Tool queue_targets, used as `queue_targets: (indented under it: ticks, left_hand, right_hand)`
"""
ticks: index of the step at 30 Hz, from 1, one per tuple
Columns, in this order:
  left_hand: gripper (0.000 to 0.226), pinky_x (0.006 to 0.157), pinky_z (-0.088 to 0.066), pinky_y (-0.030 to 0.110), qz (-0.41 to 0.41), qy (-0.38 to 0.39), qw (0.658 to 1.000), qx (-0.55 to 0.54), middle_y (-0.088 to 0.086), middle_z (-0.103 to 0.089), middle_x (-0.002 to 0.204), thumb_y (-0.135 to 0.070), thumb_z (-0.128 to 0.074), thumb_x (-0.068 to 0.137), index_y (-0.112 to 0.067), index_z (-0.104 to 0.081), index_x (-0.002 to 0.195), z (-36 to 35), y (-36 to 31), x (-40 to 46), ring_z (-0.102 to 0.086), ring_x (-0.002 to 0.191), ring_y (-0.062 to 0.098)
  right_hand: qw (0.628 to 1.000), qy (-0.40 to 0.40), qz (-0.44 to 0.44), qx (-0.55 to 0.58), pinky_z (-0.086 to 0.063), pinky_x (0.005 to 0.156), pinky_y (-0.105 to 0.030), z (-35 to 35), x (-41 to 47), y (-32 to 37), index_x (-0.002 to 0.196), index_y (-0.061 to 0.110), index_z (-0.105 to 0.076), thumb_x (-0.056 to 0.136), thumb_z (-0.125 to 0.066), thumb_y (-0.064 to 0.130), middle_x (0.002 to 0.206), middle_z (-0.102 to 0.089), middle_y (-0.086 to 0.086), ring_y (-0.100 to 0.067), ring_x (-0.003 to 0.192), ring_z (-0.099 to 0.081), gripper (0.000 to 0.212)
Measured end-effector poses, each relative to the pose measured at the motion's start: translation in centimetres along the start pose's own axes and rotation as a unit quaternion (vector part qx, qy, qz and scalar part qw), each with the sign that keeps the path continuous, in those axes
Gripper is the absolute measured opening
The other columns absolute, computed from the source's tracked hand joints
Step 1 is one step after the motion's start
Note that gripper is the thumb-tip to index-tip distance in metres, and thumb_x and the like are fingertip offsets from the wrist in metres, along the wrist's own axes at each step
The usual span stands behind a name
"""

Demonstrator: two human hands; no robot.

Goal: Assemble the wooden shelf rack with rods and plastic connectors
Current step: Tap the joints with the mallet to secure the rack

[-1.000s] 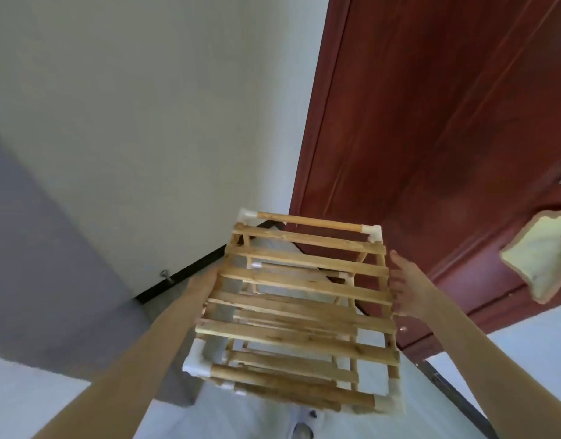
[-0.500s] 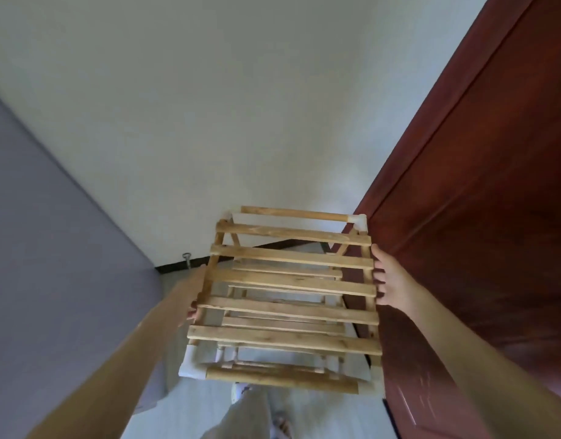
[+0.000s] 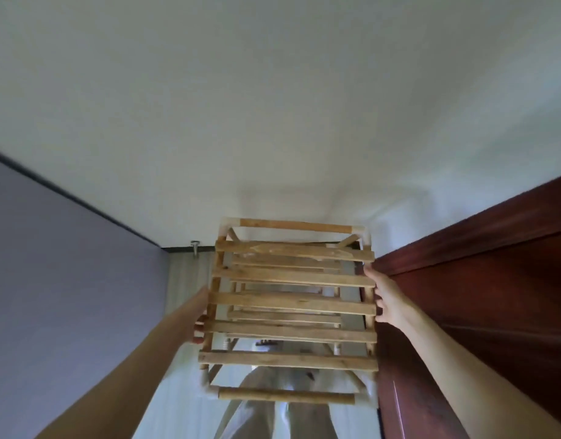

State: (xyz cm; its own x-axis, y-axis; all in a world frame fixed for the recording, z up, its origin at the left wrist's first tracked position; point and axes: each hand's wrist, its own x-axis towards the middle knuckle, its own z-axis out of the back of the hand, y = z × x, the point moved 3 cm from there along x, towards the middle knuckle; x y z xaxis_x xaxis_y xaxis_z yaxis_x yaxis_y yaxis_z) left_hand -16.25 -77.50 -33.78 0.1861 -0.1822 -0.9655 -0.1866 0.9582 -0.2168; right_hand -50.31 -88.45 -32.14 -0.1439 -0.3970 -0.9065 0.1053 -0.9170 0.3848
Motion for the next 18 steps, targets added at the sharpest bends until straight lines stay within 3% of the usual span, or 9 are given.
queue_targets:
  ticks: [6,11,13,16,18]
  left_hand:
    - [0.05,0.087,-0.042,0.042,0.03,-0.011,0.999,-0.042,0.017,-0.057,0.099,-0.051,-0.029,0.097,-0.008,-0.055,0.094,-1.8,-2.7,6.6,-0.054,0.089,0.028]
    - [0.054,0.095,-0.041,0.047,0.05,-0.023,0.996,-0.066,0.017,-0.057,0.103,-0.052,-0.028,0.098,-0.006,-0.053,0.106,-2.5,-3.0,10.9,-0.053,0.098,0.032]
    - [0.054,0.094,-0.042,0.048,0.049,-0.024,0.996,-0.069,0.018,-0.056,0.106,-0.052,-0.028,0.098,-0.006,-0.053,0.108,-2.5,-3.2,11.8,-0.054,0.097,0.033]
    - [0.053,0.096,-0.04,0.05,0.04,-0.036,0.996,-0.074,0.018,-0.054,0.109,-0.052,-0.026,0.098,-0.007,-0.052,0.109,-2.3,-3.7,13.2,-0.052,0.102,0.034]
    - [0.054,0.095,-0.038,0.051,0.027,-0.038,0.996,-0.073,0.017,-0.054,0.108,-0.053,-0.024,0.098,-0.008,-0.052,0.106,-2.0,-4.3,13.7,-0.049,0.106,0.034]
  right_hand:
    - [0.999,0.009,-0.03,-0.001,-0.023,0.11,-0.052,-1.5,8.0,3.0,0.143,0.02,-0.032,0.089,-0.057,0.042,0.151,-0.029,-0.009,-0.028,0.137,-0.03,0.063]
    - [0.999,0.039,-0.026,-0.028,-0.024,0.11,-0.052,-2.9,12.3,4.0,0.141,0.014,-0.035,0.089,-0.056,0.044,0.149,-0.033,-0.011,-0.03,0.135,-0.032,0.064]
    - [0.998,0.047,-0.019,-0.03,-0.027,0.105,-0.048,-3.6,13.4,4.4,0.136,0.013,-0.041,0.09,-0.055,0.042,0.146,-0.037,-0.011,-0.029,0.13,-0.037,0.056]
    - [0.998,0.058,-0.01,-0.009,-0.037,0.089,-0.04,-4.5,14.7,5.1,0.106,0.016,-0.057,0.092,-0.052,0.04,0.13,-0.053,-0.008,-0.019,0.103,-0.054,0.028]
    - [0.998,0.058,-0.002,0.003,-0.041,0.086,-0.039,-4.9,15.1,5.4,0.11,0.016,-0.058,0.092,-0.052,0.041,0.122,-0.057,-0.004,-0.019,0.102,-0.054,0.032]
